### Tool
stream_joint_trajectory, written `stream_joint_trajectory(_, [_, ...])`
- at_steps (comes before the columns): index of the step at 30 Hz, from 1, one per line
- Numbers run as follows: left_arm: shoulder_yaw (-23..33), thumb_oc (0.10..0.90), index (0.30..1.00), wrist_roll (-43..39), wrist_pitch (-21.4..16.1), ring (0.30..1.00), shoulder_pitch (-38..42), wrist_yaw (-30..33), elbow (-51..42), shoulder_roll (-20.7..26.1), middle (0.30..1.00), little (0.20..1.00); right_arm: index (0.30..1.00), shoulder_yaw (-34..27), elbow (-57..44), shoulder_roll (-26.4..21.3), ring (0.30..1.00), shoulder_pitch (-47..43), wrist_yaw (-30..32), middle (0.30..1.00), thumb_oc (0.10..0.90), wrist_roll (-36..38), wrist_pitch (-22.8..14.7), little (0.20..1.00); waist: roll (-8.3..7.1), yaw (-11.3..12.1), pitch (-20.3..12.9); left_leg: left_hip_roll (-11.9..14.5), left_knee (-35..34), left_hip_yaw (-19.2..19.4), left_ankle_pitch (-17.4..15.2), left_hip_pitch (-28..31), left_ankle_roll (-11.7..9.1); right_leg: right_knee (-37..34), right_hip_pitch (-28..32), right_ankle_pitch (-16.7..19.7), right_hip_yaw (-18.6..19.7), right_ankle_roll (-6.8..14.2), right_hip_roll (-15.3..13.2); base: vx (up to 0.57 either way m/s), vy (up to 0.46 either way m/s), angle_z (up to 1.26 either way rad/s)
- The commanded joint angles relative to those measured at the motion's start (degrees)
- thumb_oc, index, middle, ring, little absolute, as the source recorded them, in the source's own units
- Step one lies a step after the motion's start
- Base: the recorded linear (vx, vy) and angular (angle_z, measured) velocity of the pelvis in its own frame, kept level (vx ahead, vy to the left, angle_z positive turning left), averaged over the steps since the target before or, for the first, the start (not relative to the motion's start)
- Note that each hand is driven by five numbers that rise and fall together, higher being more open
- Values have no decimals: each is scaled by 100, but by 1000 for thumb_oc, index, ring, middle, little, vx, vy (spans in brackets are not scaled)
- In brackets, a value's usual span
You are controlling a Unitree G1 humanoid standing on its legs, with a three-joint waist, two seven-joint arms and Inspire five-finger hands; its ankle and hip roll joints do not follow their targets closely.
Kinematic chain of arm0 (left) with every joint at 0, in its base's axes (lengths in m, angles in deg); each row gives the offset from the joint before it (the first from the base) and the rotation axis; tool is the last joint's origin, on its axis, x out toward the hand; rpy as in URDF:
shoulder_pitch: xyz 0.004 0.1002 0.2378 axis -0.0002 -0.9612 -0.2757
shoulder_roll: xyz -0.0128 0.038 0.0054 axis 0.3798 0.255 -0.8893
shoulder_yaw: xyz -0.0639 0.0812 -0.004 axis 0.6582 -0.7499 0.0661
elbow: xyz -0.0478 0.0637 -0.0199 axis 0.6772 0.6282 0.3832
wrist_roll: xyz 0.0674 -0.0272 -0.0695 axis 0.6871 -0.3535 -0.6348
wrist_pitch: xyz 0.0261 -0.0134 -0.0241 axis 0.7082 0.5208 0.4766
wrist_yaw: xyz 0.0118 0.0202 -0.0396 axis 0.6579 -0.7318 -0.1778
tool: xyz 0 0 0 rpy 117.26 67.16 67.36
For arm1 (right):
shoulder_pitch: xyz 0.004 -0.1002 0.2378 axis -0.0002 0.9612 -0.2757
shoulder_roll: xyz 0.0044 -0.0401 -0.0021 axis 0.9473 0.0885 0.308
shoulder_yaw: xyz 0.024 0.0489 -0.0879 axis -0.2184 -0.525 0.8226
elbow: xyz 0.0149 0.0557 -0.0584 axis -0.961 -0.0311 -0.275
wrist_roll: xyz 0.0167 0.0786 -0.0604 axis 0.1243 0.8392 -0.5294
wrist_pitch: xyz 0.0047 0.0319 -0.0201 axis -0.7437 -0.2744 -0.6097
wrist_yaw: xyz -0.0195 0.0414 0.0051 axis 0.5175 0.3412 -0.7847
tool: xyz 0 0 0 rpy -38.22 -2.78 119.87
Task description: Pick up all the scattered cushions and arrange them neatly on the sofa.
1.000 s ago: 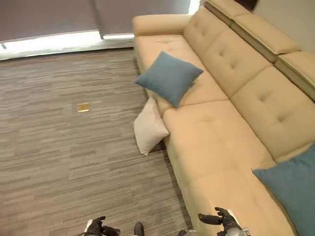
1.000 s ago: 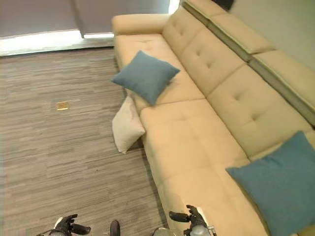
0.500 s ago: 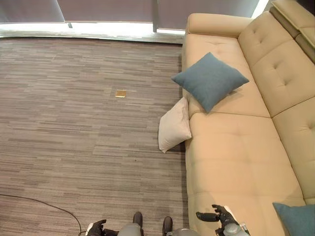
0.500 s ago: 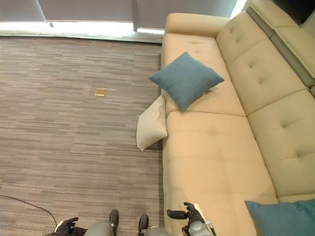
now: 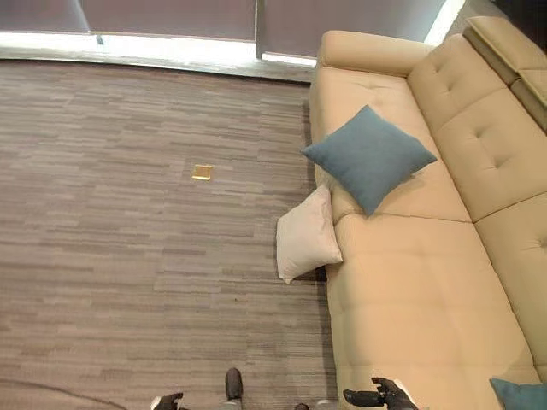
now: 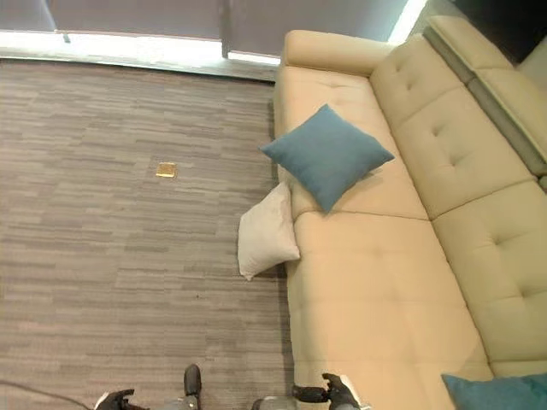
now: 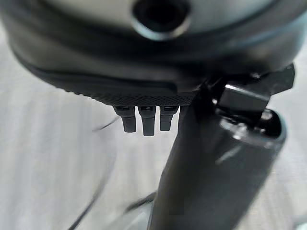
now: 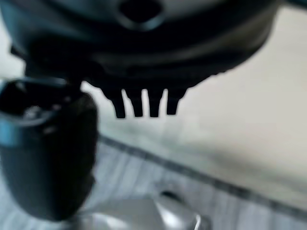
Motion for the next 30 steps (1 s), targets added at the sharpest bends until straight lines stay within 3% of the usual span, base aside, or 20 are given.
stream_joint_trajectory(1, [37, 800, 900, 92, -57, 900, -63, 52, -100, 135, 900, 900, 900, 140, -143, -83, 900, -195, 125, 900, 800, -216, -67, 900, -68, 49, 79, 69, 666, -97, -820, -212, -125, -778, 179, 570, 243, 60, 261, 358, 103, 9])
stream_joint_trajectory(2, [78, 800, 900, 8, -71, 900, -61, 43, -128, 119, 900, 900, 900, 168, -79, -71, 900, -205, 111, 900, 800, -217, -59, 900, -77, -6, 73, -25, 556, -201, -867, -64, -130, -1319, 30, 498, 301, 47, 527, 304, 64, -4])
stream_joint_trajectory(3, [78, 800, 900, 8, -71, 900, -62, 43, -128, 119, 900, 900, 900, 169, -77, -71, 900, -205, 112, 900, 800, -217, -60, 900, -75, -11, 87, -22, 550, -207, -873, -41, -132, -1327, 57, 491, 293, 46, 529, 392, 44, 6])
stream_joint_trajectory(4, [81, 800, 900, -42, -73, 900, -48, 19, -94, 101, 900, 900, 900, 160, 34, -86, 900, -238, 111, 900, 800, -203, -21, 900, -116, -96, 100, -154, 500, -280, -960, 83, -131, -2077, -176, 652, 305, 81, 714, 272, 24, 10])
stream_joint_trajectory(5, [79, 800, 900, -41, -62, 900, -38, 4, -65, 86, 900, 900, 900, 152, 73, -97, 900, -253, 106, 900, 800, -207, 2, 900, -126, -139, 117, -205, 481, -354, -1019, 164, -125, -2360, -256, 762, 316, 125, 780, 272, 25, 16])
stream_joint_trajectory(7, [79, 800, 900, -34, -64, 900, -30, -7, -41, 80, 900, 900, 900, 158, 93, -109, 900, -254, 116, 900, 800, -230, 12, 900, -147, -170, 139, -253, 491, -412, -1072, 235, -122, -2583, -320, 867, 292, 150, 837, 179, 10, 19])
stream_joint_trajectory(10, [135, 800, 900, -44, -70, 900, -36, -20, 74, 50, 900, 900, 900, 110, 171, -145, 900, -145, 118, 900, 800, -284, 42, 900, -194, -220, 159, -427, 682, -561, -1385, 446, -129, -2973, -250, 955, -36, 137, 801, 330, -24, 24])
stream_joint_trajectory(11, [124, 800, 900, 11, -62, 900, -107, -11, 109, 16, 900, 900, 900, 41, 215, -153, 900, 20, 128, 900, 800, -243, 42, 900, -188, -263, 96, -443, 955, -594, -1601, 520, -223, -3015, -22, 846, -39, 9, 799, 304, -63, 15])
stream_joint_trajectory(13, [147, 800, 900, 36, -55, 900, -180, -25, 123, -18, 900, 900, 900, -6, 248, -175, 900, 85, 125, 900, 800, -228, 46, 900, -187, -298, 22, -437, 1220, -592, -1700, 499, -342, -3002, 83, 798, -26, -59, 795, 320, -74, 57])
stream_joint_trajectory(14, [143, 800, 900, 75, -36, 900, -262, -36, 141, -68, 900, 900, 900, -44, 302, -193, 900, 111, 141, 900, 800, -197, 47, 900, -131, -333, -30, -311, 1885, -413, -1510, 388, -584, -3108, 372, 716, -60, -173, 822, 318, -67, 88])
stream_joint_trajectory(15, [143, 800, 900, 75, -36, 900, -261, -36, 141, -65, 900, 900, 900, -44, 303, -190, 900, 110, 141, 900, 800, -197, 47, 900, -141, -342, -44, -323, 1876, -418, -1491, 371, -582, -3115, 357, 727, -63, -171, 810, 293, -81, 69])
stream_joint_trajectory(16, [141, 800, 900, -13, -32, 900, -264, -44, 54, -71, 900, 900, 900, -73, 246, -246, 900, 72, 164, 900, 800, -110, 25, 900, -198, -308, 35, -231, 2999, -353, -920, -155, -826, -3181, 565, 715, 20, -290, 799, 91, -45, 20])
stream_joint_trajectory(19, [120, 800, 900, -67, -36, 900, -231, -16, -21, -61, 900, 900, 900, -81, 206, -281, 900, 43, 183, 900, 800, -55, 17, 900, -262, -295, 32, -4, 3440, -82, -897, -441, -800, -3232, 730, 609, 29, -379, 785, 229, -54, -4])
stream_joint_trajectory(20, [75, 800, 900, -77, -19, 900, -229, -18, -77, -55, 900, 900, 900, -103, 190, -321, 900, 36, 206, 900, 800, 17, 40, 900, -327, -252, 30, 196, 3434, 122, -1076, -690, -653, -3229, 860, 498, 47, -390, 699, 146, 11, -18])
stream_joint_trajectory(23, [31, 800, 900, -79, -16, 900, -196, -14, -77, -52, 900, 900, 900, -107, 169, -350, 900, 16, 214, 900, 800, 34, 39, 900, -351, -207, 21, 254, 3087, 57, -1297, -840, -556, -3196, 942, 388, 109, -340, 668, 248, 74, -3])
stream_joint_trajectory(24, [6, 800, 900, -74, -22, 900, -173, -9, -54, -47, 900, 900, 900, -90, 168, -368, 900, -13, 210, 900, 800, 4, 37, 900, -335, -163, 8, 332, 2417, -125, -1230, -932, -580, -3216, 1063, 272, 203, -270, 670, 275, 119, -25])
stream_joint_trajectory(25, [6, 800, 900, -74, -22, 900, -172, -9, -53, -46, 900, 900, 900, -91, 168, -367, 900, -15, 209, 900, 800, 4, 37, 900, -343, -170, -5, 320, 2387, -126, -1203, -936, -578, -3221, 1050, 280, 199, -269, 660, 397, 239, -34])
stream_joint_trajectory(26, [0, 800, 900, -149, -62, 900, -138, 0, -50, -65, 900, 900, 900, -69, 156, -374, 900, -46, 228, 900, 800, -15, 15, 900, -230, -80, 26, 296, 1513, -621, -678, -1055, -711, -3224, 1176, 191, 396, -223, 765, 192, 143, -19])
stream_joint_trajectory(28, [-6, 800, 900, -178, -58, 900, -138, 12, -37, -78, 900, 900, 900, -80, 161, -382, 900, -46, 242, 900, 800, -37, 14, 900, -195, -58, 28, 301, 1276, -826, -501, -1116, -753, -3235, 1230, 181, 474, -207, 778, 222, 178, -31])
stream_joint_trajectory(30, [-22, 800, 900, -98, -39, 900, -126, -5, 67, -91, 900, 900, 900, -110, 247, -342, 900, -9, 200, 900, 800, -97, 32, 900, -174, -73, -54, 301, 1161, -935, -570, -976, -752, -3228, 1319, 104, 561, -147, 703, 316, 257, -79])
